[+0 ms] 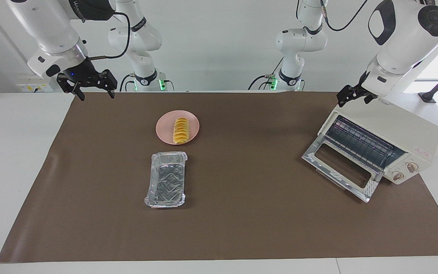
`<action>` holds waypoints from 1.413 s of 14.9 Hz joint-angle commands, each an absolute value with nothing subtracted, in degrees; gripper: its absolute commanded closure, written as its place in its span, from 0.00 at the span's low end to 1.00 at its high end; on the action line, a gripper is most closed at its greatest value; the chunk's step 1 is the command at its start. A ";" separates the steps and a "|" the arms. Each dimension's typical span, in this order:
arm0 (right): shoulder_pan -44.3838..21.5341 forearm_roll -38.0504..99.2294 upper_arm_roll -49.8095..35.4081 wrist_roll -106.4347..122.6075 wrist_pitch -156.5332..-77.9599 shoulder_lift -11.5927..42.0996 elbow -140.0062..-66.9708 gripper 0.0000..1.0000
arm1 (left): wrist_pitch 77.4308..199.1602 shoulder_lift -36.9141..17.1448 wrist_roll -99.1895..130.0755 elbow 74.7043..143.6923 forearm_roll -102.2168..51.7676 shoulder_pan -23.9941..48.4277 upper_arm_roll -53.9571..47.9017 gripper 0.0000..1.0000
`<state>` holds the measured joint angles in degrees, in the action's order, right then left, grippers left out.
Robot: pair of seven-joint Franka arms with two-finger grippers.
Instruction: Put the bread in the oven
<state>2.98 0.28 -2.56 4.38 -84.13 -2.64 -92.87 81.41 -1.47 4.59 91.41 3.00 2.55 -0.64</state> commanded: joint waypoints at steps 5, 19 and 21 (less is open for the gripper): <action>4.13 0.18 -3.25 5.45 -83.15 -2.37 -91.85 0.00 | 82.27 -0.44 4.39 92.28 2.02 1.93 -0.79 0.00; 2.20 0.70 -4.39 1.50 -87.87 -6.84 -101.74 0.00 | 82.27 -0.44 4.39 92.29 2.02 1.93 -0.79 0.00; -0.87 0.70 -4.75 -2.09 -93.83 -10.35 -110.00 0.00 | 82.27 -0.44 4.39 92.20 2.02 1.93 -0.79 0.00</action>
<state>1.36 0.58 -4.04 1.75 -87.55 -4.67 -99.54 81.41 -1.47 4.59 91.40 3.00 2.55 -0.64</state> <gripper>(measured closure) 0.000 0.000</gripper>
